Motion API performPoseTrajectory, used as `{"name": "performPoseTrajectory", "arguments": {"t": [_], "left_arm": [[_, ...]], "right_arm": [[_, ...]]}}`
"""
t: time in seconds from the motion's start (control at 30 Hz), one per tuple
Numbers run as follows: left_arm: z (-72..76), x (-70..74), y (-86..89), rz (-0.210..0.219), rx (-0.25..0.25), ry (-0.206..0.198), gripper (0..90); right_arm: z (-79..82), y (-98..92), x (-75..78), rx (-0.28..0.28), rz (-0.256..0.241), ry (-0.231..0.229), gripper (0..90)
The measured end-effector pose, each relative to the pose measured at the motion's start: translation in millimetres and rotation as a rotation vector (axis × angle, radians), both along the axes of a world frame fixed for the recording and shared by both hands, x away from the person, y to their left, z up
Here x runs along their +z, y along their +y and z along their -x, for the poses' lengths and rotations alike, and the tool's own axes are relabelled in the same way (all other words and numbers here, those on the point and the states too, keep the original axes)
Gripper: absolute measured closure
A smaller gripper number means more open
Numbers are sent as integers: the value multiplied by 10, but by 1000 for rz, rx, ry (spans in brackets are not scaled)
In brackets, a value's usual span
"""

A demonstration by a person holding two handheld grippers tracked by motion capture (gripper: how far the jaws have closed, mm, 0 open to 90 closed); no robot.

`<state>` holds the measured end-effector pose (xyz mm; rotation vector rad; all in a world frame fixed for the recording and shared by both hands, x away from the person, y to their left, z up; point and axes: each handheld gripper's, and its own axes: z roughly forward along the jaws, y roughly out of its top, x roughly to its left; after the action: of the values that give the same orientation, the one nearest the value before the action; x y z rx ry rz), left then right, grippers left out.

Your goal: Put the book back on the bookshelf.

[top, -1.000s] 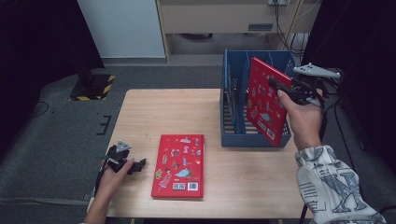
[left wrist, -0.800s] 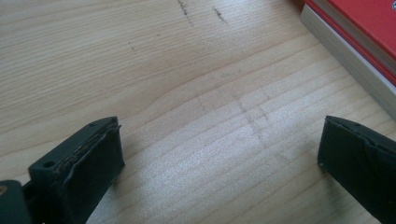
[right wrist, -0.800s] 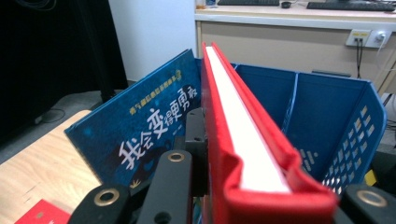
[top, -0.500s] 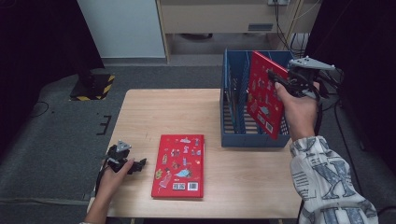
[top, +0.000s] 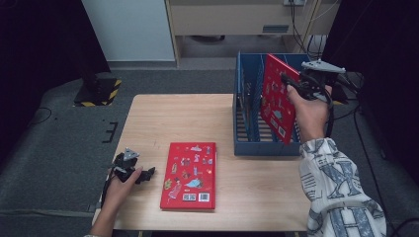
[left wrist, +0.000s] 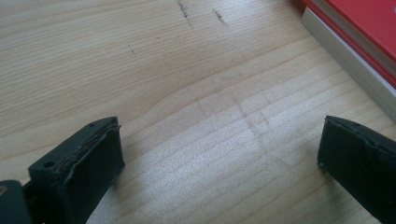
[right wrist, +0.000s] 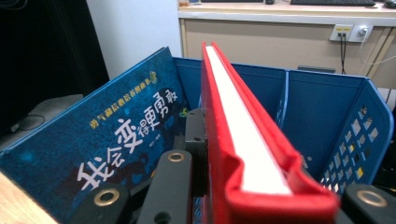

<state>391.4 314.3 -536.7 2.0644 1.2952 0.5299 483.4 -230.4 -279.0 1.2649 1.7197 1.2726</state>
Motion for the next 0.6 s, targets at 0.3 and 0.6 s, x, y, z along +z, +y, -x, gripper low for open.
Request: {"name": "performPoseTrajectory", "arguments": {"t": [0.3,0.6], "left_arm": [[-2,-2,-6,4,2,-1,0],[-5,-2,-8,4,1,-1,0]], "right_arm": [[-60,40,-46,-5,1,-4,792],[-135,41,-80,-28,-3,-9,792]]}}
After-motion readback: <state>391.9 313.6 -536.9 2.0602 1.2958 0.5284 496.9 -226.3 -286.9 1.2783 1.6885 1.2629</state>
